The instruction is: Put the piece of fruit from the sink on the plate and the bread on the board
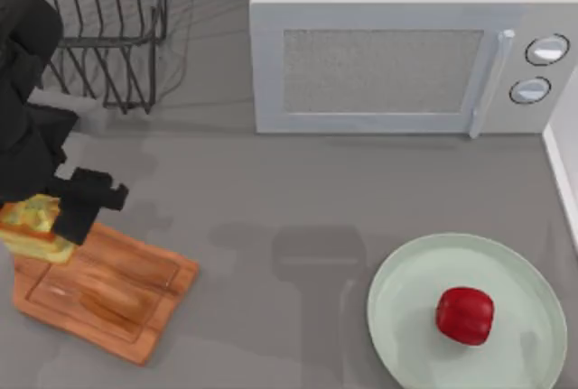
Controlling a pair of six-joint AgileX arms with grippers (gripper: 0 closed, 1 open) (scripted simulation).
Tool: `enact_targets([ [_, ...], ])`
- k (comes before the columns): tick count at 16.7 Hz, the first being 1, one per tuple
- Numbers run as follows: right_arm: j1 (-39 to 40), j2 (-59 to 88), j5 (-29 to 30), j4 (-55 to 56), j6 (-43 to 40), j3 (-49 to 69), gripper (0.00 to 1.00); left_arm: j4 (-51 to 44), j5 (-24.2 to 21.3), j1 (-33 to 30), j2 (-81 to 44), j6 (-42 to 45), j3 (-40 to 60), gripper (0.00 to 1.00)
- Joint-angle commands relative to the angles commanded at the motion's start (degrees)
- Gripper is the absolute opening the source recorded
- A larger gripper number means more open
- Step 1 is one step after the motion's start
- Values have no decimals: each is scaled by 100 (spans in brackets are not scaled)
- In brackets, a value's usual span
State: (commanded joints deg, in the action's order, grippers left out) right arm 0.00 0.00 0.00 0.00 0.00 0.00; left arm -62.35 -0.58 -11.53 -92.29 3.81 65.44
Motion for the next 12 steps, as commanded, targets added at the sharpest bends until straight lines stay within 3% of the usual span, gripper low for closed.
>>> enact_targets([
  [5, 0, 0, 0, 0, 0, 0, 100, 477, 18, -214, -193, -1477, -266, 0],
  [12, 0, 0, 0, 0, 0, 0, 100, 556, 21, -222, -195, -1662, -308, 0],
])
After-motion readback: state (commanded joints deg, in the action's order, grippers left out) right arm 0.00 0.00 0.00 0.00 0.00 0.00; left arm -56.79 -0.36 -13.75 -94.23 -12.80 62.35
